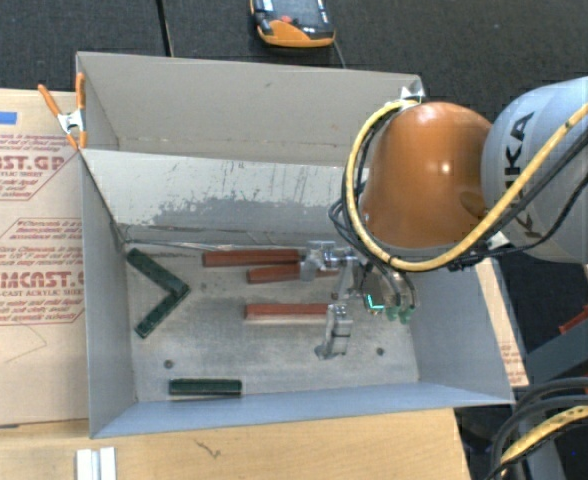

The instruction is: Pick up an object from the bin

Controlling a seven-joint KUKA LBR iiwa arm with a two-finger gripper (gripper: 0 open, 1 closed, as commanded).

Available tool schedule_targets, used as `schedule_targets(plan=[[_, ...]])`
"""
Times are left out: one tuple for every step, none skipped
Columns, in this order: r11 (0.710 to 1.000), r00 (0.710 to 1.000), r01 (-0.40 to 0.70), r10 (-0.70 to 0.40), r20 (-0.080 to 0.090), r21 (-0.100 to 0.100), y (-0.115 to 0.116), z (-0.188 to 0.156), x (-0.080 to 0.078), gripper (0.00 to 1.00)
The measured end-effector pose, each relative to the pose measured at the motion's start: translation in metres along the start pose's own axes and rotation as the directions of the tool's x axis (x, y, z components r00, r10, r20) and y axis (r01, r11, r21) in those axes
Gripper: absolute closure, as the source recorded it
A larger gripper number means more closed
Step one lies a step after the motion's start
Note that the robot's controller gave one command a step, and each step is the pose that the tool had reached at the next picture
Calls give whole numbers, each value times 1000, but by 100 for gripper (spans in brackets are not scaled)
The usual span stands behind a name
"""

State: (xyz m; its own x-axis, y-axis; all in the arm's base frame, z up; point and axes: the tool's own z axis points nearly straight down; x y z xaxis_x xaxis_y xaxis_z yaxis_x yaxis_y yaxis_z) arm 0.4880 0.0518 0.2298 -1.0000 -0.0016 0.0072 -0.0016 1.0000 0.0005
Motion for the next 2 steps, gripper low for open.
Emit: schedule_targets(plan=[[1000, 1000, -1, 1, 8, -1, 0, -4, -2, 0], [999, 999, -35, 35, 14, -2, -15, 72, -28, 0]])
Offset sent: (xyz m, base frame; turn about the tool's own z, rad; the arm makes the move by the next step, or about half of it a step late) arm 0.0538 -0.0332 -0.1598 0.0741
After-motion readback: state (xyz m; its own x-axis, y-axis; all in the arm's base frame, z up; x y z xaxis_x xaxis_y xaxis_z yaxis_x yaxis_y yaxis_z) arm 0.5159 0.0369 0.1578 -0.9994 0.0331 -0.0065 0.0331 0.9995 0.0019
